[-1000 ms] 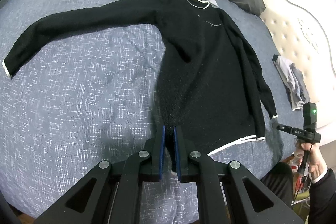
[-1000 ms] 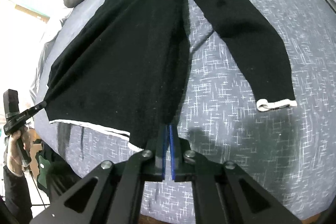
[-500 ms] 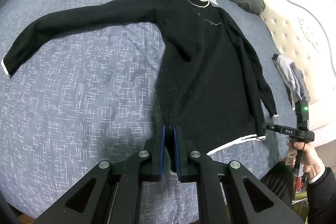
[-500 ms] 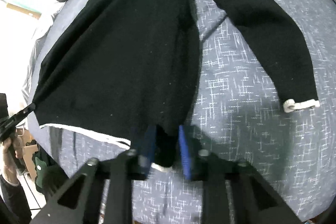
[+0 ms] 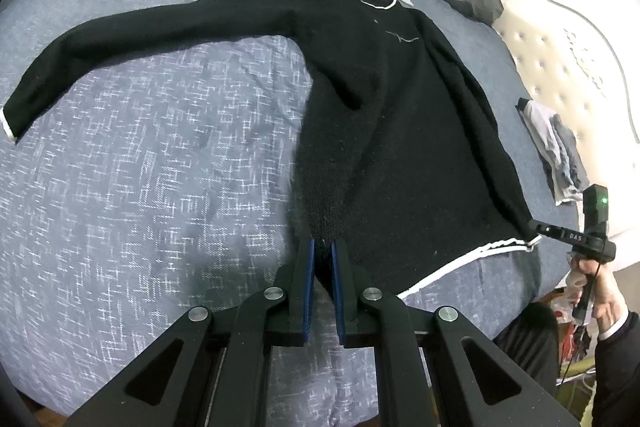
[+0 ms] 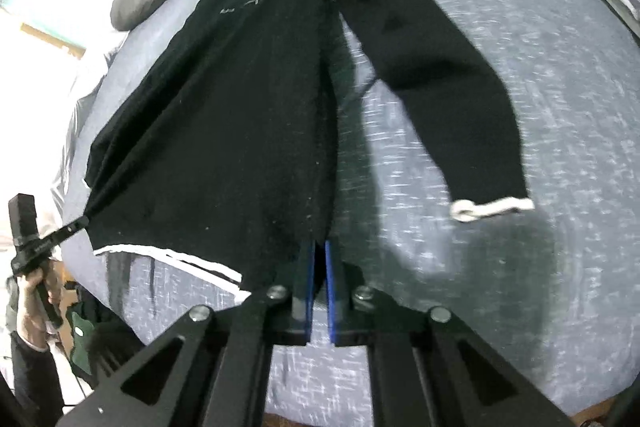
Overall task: Fold clothes
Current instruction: 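Open both tools and release the hoodie hem onto the bed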
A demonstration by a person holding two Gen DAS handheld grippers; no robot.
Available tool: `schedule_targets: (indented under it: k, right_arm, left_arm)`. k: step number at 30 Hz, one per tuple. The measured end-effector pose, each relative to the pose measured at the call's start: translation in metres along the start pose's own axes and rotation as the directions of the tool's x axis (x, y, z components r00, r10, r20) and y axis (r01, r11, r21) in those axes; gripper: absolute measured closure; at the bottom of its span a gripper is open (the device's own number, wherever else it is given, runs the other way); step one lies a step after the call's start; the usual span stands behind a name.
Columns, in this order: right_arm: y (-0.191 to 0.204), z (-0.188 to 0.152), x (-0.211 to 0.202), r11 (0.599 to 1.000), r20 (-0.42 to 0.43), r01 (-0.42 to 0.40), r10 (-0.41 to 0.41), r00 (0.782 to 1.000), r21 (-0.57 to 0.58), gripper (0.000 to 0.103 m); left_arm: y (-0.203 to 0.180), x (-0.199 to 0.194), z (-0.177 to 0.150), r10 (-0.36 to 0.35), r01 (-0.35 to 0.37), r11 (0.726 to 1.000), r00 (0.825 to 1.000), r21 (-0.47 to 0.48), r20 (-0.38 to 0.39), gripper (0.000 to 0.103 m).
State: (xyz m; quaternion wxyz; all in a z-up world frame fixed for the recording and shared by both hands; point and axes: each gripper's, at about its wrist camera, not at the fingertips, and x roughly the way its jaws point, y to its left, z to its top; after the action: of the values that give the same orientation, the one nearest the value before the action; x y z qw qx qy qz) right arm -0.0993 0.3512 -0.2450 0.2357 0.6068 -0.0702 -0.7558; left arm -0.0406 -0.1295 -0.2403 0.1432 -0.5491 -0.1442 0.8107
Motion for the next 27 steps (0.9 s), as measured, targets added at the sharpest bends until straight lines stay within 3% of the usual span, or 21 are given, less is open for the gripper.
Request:
schedule_targets:
  k: [8, 16, 22, 25, 26, 27]
  right_arm:
    - [-0.041, -0.01, 0.01, 0.991, -0.031, -0.026, 0.03, 0.999, 0.135, 0.099]
    - [-0.05, -0.011, 0.025, 0.979, -0.045, -0.068, 0.078, 0.996, 0.191, 0.099]
    - [-0.056, -0.009, 0.015, 0.973, -0.023, -0.041, 0.047, 0.999, 0.227, 0.096]
    - [-0.059, -0.01, 0.009, 0.973, -0.017, -0.04, 0.045, 0.999, 0.227, 0.096]
    - [-0.057, -0.011, 0.008, 0.974, -0.02, -0.048, 0.054, 0.998, 0.222, 0.091]
    - [-0.055, -0.012, 0.006, 0.975, -0.024, -0.057, 0.064, 0.998, 0.217, 0.077]
  left_arm:
    - [0.003, 0.013, -0.007, 0.004, -0.005, 1.0, 0.999, -0.018, -0.043, 0.094]
    - [0.009, 0.027, -0.012, 0.004, -0.007, 1.0, 0.996, -0.03, -0.093, 0.094]
    - [0.011, 0.029, -0.012, -0.01, 0.006, 0.999, 0.995, -0.048, -0.101, 0.091]
    - [0.015, 0.026, -0.014, -0.018, 0.012, 0.999, 0.993, -0.05, -0.113, 0.082]
    - [0.015, 0.026, -0.016, -0.017, 0.012, 0.999, 0.993, -0.048, -0.117, 0.074]
    - [0.016, 0.027, -0.019, -0.018, 0.012, 0.999, 0.992, -0.046, -0.122, 0.065]
